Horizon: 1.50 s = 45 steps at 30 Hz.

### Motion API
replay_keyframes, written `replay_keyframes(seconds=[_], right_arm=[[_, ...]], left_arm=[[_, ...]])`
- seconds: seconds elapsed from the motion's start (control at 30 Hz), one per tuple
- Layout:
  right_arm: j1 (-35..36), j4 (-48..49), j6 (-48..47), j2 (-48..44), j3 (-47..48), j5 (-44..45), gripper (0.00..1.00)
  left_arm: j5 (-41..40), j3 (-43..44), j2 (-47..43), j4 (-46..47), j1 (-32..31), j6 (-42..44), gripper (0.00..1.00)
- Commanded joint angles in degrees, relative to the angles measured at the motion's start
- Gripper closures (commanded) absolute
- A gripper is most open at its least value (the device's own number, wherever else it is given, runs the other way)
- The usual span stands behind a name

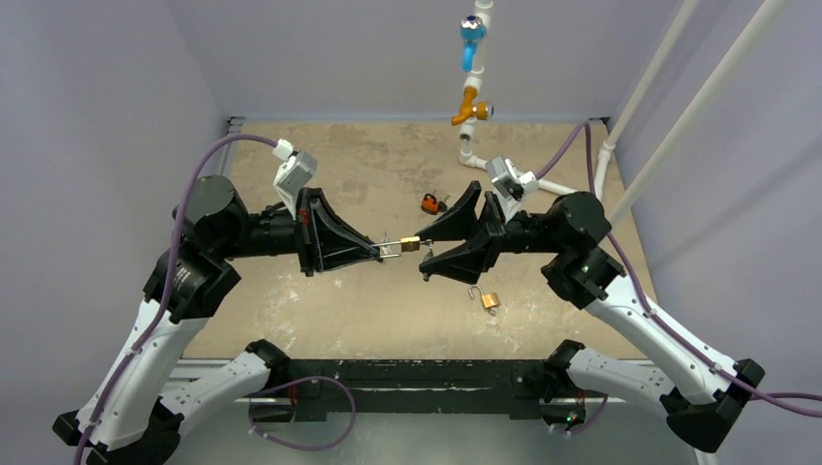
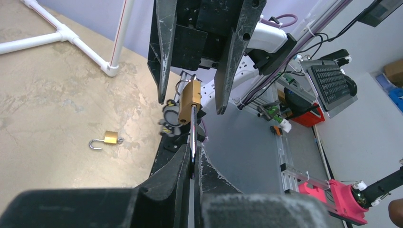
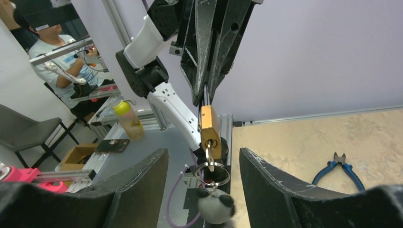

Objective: Lock with the key
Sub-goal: Lock the lock.

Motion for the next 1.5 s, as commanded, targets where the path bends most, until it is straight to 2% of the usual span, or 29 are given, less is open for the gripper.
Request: replay_keyframes(seconds=[0.0,0.43,1.03,1.2,1.3,1.47], right_arm=[[0.06,4.6,2.09,0.7,2.73,-1.71,0.45],[0.71,5.39,2.9,2.76,3.68,-1.93,0.62],[1.0,4.17,3.45,3.57,4.34,-1.54,0.71],[1.5,3.37,3.48,4.19,4.94,-0.8,0.82],[1.72,0.83,3.46,5.06,6.21,-0.33,1.0],[1.84,-0.8,3.75,4.82,6.25,-0.65,1.0]], left_arm=[[0.99,-0.22,0.01,4.24,-0.21,-1.05,1.0],[-0.05,-0.75,0.22,2.98,-0.2,0.14,1.0],[-0.91,-0.97,0.63,1.35,-0.17,1.18,1.0],[-1.62,-1.19,0.63,0.47,-0.16,1.92,1.0],[-3.12,-0.98,0.43,-1.34,-0.21,3.52,1.0],[-6.84,-0.43,-0.38,-4.9,-0.18,7.42,1.0]])
